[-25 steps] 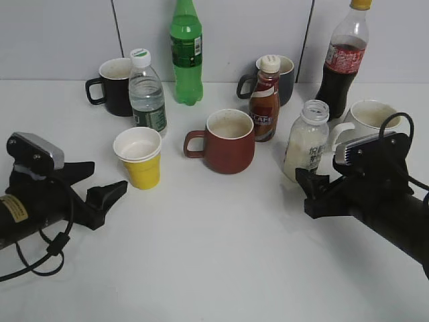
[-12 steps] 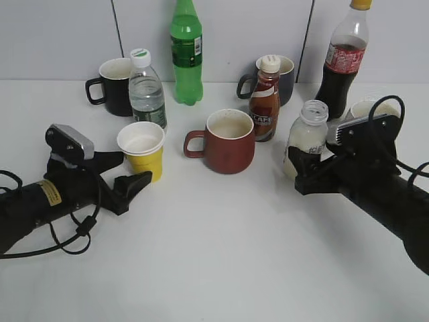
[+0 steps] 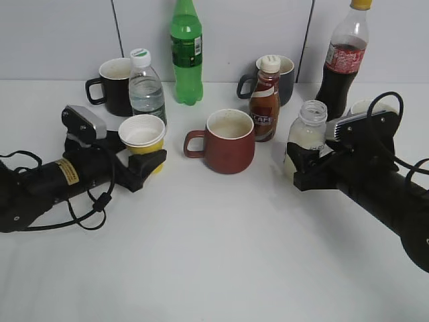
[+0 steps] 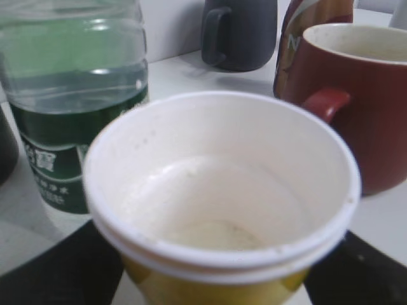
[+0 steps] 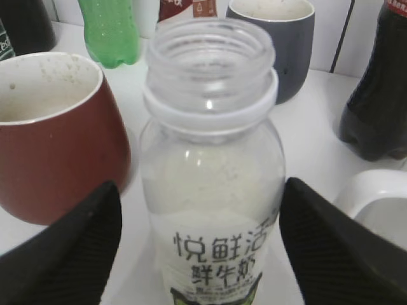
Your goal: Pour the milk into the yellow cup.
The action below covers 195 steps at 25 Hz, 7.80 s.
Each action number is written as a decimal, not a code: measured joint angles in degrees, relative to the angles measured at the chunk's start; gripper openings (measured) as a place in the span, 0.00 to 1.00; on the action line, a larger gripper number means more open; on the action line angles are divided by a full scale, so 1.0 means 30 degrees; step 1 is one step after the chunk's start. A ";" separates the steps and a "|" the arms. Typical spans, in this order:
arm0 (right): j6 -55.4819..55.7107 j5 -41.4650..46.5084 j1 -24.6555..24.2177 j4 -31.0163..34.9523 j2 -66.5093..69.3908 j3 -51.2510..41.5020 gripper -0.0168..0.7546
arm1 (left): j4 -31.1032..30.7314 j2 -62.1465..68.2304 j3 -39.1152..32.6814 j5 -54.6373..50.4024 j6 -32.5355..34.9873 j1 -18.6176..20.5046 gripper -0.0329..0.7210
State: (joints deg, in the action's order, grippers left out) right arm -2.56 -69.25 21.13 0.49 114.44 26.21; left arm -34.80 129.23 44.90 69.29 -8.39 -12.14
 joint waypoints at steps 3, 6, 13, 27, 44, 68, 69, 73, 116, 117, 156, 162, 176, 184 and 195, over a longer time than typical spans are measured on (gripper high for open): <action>0.0000 0.0000 0.0000 0.0000 0.0000 0.0000 0.77 | -0.0039 0.0540 0.0679 -0.0024 -0.0143 -0.0139 0.86; 0.0000 0.0000 0.0000 0.0000 0.0000 0.0000 0.77 | -0.0056 0.0925 0.1138 -0.0024 -0.0210 -0.0399 0.85; -0.0020 0.0315 0.0000 0.0337 0.0013 0.0321 0.77 | 0.0348 0.1077 0.1373 -0.0024 -0.0269 -0.0700 0.70; -0.0077 0.1096 0.0000 0.0647 0.1820 0.1738 0.77 | 0.0675 -0.0236 -0.0114 -0.0084 -0.0269 -0.0700 0.53; 0.0552 0.0119 0.0000 0.0653 0.2982 0.2711 0.61 | -0.1650 -0.1879 -0.1925 -0.0090 -0.0269 -0.0744 0.52; -0.8689 0.8309 0.1979 -0.4948 -0.3219 0.5288 0.61 | -0.0851 -0.2858 -0.0335 -0.1388 -0.0703 -0.5110 0.52; -0.9457 0.8395 0.2004 -0.4798 -0.3219 0.5454 0.61 | -0.0851 -0.2858 -0.0295 -0.1428 -0.0717 -0.5257 0.52; -1.2835 0.8566 0.2002 -0.4212 -0.3219 0.5963 0.61 | -0.0851 -0.2858 -0.0249 -0.1608 -0.0769 -0.5867 0.52; -2.6808 0.7511 0.2056 -0.4152 -0.3265 0.6118 0.60 | -0.1989 -0.2858 0.0114 -0.1667 -0.0769 -0.6046 0.52; -2.6848 0.7511 0.2056 -0.4152 -0.3265 0.6118 0.60 | -0.2006 -0.2858 0.0114 -0.1667 -0.0769 -0.6046 0.52; -2.4963 0.6856 0.2056 -0.4152 -0.3304 0.6218 0.60 | -0.1968 -0.2858 0.0114 -0.1749 -0.0769 -0.6046 0.52; -2.1780 0.7579 0.2056 -0.4152 -0.3304 0.6218 0.60 | -0.1486 -0.2858 0.0114 -0.1114 -0.0769 -0.6046 0.52; -0.7149 0.6242 0.2056 -0.1786 -0.3304 0.6057 0.60 | -0.0241 -0.3976 -0.0947 -0.0594 -0.0769 -0.4081 0.52; -0.0339 0.5704 0.0204 -0.1393 -0.3308 0.3539 0.60 | -0.0092 -0.4352 -0.2259 -0.1037 -0.0769 -0.1579 0.52; 0.0999 0.4039 -0.1269 -0.2934 -0.0467 0.2686 0.60 | 0.1613 -0.2382 -0.1701 -0.1897 -0.0769 -0.1358 0.52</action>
State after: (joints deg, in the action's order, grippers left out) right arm 0.43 -57.13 17.32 -8.31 113.04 34.26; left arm -29.96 122.09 39.80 63.60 -10.69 -16.22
